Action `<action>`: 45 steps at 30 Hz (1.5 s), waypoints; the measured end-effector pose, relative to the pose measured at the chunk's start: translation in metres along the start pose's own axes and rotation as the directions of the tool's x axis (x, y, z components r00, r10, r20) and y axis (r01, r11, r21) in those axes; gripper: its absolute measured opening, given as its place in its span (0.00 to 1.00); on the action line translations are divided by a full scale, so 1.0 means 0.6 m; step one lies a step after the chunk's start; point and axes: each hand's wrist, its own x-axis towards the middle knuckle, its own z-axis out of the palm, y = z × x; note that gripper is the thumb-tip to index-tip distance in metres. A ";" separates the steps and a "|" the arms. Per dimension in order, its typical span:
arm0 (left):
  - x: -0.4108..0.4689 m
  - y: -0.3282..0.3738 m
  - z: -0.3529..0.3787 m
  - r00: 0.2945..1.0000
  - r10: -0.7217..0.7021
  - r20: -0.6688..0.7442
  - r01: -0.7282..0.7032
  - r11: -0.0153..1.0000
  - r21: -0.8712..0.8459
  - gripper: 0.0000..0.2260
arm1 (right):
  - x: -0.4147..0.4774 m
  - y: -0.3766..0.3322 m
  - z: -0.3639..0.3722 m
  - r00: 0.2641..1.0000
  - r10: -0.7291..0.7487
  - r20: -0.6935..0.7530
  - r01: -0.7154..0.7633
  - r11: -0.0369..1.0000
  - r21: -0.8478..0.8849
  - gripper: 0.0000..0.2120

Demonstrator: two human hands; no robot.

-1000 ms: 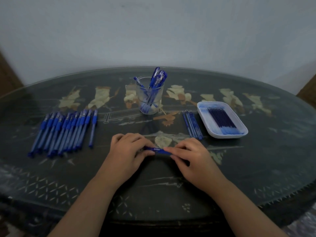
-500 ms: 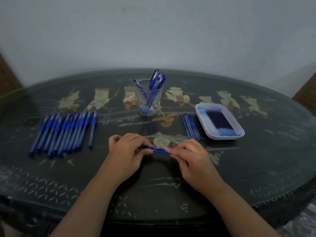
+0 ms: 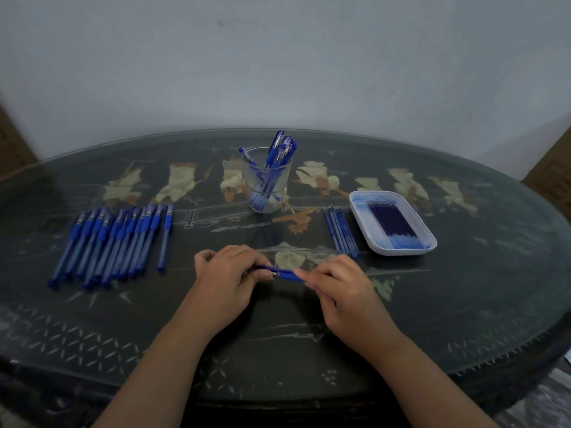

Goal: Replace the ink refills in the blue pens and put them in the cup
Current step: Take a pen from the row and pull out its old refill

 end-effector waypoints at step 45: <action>-0.009 0.008 -0.014 0.884 0.290 -0.367 -0.259 0.957 0.132 0.08 | 0.026 -0.010 0.026 0.972 0.039 -0.231 -0.036 0.999 0.019 0.13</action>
